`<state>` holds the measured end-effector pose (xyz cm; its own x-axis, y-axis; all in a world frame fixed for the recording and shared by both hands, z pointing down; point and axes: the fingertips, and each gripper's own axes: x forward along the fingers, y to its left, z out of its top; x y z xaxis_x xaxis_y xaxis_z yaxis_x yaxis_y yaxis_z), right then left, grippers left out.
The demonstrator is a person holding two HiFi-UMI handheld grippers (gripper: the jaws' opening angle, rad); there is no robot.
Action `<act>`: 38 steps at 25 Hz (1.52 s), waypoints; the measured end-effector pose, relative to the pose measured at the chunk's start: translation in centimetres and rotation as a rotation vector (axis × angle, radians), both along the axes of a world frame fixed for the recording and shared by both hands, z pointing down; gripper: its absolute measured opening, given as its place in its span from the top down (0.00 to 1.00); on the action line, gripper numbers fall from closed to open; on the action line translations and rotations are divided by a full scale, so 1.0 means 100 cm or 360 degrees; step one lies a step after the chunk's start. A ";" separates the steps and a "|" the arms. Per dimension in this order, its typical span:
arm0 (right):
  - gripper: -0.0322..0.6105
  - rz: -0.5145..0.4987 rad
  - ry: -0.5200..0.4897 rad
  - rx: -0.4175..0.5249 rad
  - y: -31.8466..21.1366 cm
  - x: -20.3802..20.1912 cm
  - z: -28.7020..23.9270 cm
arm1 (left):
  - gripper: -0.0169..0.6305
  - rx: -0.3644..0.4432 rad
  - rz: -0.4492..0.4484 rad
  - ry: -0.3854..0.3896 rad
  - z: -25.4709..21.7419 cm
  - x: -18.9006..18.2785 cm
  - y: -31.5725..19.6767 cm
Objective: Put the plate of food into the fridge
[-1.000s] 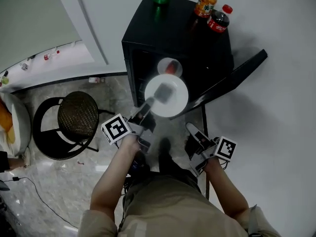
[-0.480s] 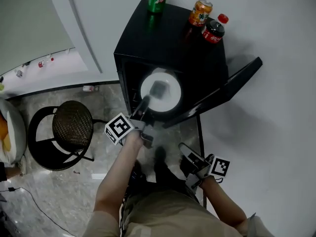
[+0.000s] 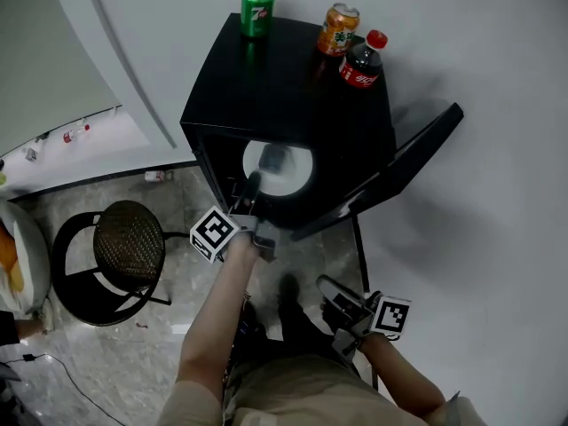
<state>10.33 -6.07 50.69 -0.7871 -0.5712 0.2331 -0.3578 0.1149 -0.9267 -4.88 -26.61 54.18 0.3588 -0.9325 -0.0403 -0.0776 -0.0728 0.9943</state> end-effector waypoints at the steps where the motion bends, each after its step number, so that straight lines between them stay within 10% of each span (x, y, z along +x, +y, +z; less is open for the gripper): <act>1: 0.86 -0.0025 0.0010 0.0007 0.001 -0.003 0.000 | 0.95 0.0001 -0.0010 0.0000 0.001 0.000 -0.003; 16: 0.92 -0.0317 0.0001 0.0002 0.016 -0.010 0.003 | 0.95 -0.0043 -0.0192 0.0029 0.012 0.002 -0.046; 38: 0.92 -0.0262 -0.0058 -0.0080 -0.002 0.000 0.011 | 0.93 0.0045 -0.0236 -0.0082 0.004 0.008 -0.102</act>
<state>10.31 -6.25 51.75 -0.8774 -0.4223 0.2276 -0.3040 0.1223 -0.9448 -4.11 -36.79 54.57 0.2197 -0.9742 -0.0522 -0.1401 -0.0844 0.9865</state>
